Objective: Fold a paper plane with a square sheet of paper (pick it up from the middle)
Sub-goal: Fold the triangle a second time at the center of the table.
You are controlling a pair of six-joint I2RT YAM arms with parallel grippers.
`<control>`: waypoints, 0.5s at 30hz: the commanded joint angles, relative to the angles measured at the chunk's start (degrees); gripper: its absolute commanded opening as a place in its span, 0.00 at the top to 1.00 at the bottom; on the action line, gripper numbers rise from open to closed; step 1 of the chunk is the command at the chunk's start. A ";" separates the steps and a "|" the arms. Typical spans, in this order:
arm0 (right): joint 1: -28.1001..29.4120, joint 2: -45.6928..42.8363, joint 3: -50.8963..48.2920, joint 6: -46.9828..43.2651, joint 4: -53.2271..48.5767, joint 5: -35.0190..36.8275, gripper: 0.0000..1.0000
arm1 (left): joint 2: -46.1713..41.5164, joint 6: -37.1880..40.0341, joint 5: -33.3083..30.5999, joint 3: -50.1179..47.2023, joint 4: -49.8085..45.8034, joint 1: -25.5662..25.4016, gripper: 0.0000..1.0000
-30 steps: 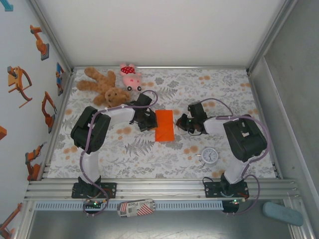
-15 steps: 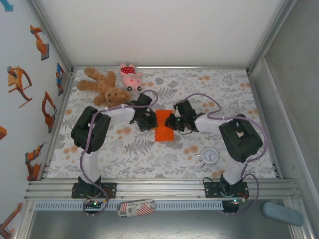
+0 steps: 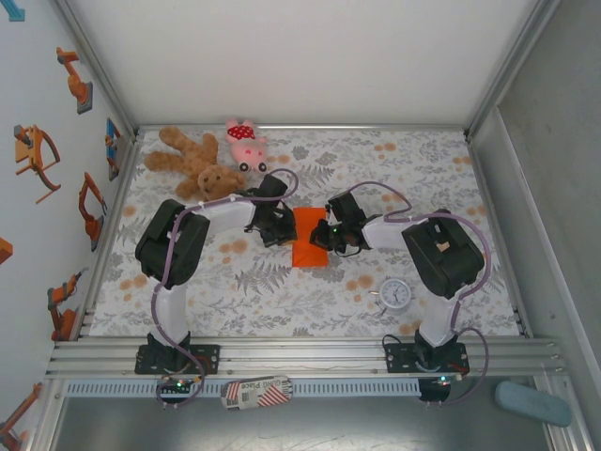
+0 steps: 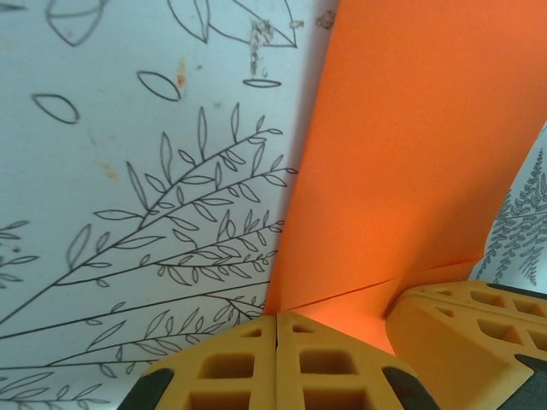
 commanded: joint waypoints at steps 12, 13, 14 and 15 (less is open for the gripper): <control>0.16 4.64 -2.27 2.38 -3.44 2.99 1.00 | -12.43 -3.26 0.01 -8.17 7.79 -3.54 0.85; 0.18 4.72 -2.34 2.45 -3.45 2.99 1.00 | -12.46 -3.40 0.25 -8.34 7.99 -4.11 0.85; 0.19 4.73 -2.42 2.45 -3.55 2.99 1.00 | -12.48 -3.57 0.38 -8.55 8.00 -4.64 0.85; 0.19 4.66 -2.37 2.52 -3.70 2.99 1.00 | -12.29 -3.75 0.46 -8.70 8.05 -5.24 0.86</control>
